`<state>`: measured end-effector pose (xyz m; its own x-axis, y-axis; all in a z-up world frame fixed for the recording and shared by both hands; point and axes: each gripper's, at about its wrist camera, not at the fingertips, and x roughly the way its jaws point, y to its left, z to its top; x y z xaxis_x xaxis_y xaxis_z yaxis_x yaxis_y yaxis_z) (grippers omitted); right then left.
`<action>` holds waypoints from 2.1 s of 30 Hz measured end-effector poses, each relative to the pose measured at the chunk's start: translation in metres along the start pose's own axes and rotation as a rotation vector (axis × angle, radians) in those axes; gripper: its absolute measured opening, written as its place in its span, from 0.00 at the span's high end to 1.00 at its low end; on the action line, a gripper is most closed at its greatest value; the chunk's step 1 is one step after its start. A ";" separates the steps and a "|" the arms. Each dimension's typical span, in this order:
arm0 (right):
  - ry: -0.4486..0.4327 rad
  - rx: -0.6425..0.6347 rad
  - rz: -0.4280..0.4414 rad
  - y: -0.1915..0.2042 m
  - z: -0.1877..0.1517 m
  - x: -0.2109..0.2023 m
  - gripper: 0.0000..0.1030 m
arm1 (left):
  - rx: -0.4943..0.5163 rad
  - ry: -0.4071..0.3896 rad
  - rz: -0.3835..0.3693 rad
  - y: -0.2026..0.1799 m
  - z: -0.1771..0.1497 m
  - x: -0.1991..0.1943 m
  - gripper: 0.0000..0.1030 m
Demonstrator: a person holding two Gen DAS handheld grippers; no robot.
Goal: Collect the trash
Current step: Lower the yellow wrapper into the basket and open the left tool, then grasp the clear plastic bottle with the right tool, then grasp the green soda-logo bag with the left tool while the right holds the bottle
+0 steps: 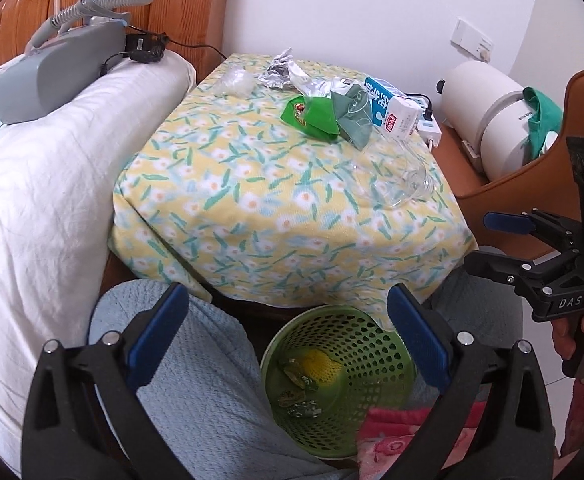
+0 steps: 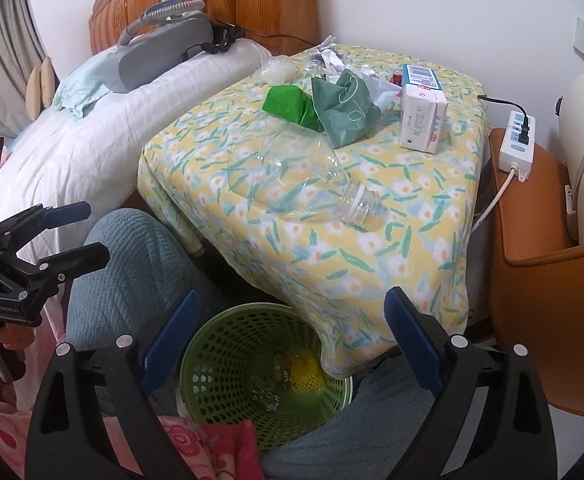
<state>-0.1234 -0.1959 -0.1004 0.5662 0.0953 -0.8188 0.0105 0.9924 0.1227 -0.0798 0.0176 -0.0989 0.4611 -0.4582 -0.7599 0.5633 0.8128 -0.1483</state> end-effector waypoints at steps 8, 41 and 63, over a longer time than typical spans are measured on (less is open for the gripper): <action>-0.013 -0.067 -0.011 0.000 0.014 0.008 0.10 | -0.012 0.003 -0.005 0.002 0.002 0.002 0.08; 0.019 -0.380 0.090 -0.018 0.084 0.083 0.34 | -0.025 -0.033 0.061 -0.003 0.048 0.008 0.08; -0.224 0.036 -0.039 -0.062 0.089 0.025 0.34 | -0.011 -0.046 0.077 -0.028 0.121 0.109 0.09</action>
<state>-0.0367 -0.2618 -0.0788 0.7336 0.0333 -0.6788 0.0630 0.9912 0.1168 0.0381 -0.0986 -0.1009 0.5341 -0.4102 -0.7393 0.5174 0.8501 -0.0979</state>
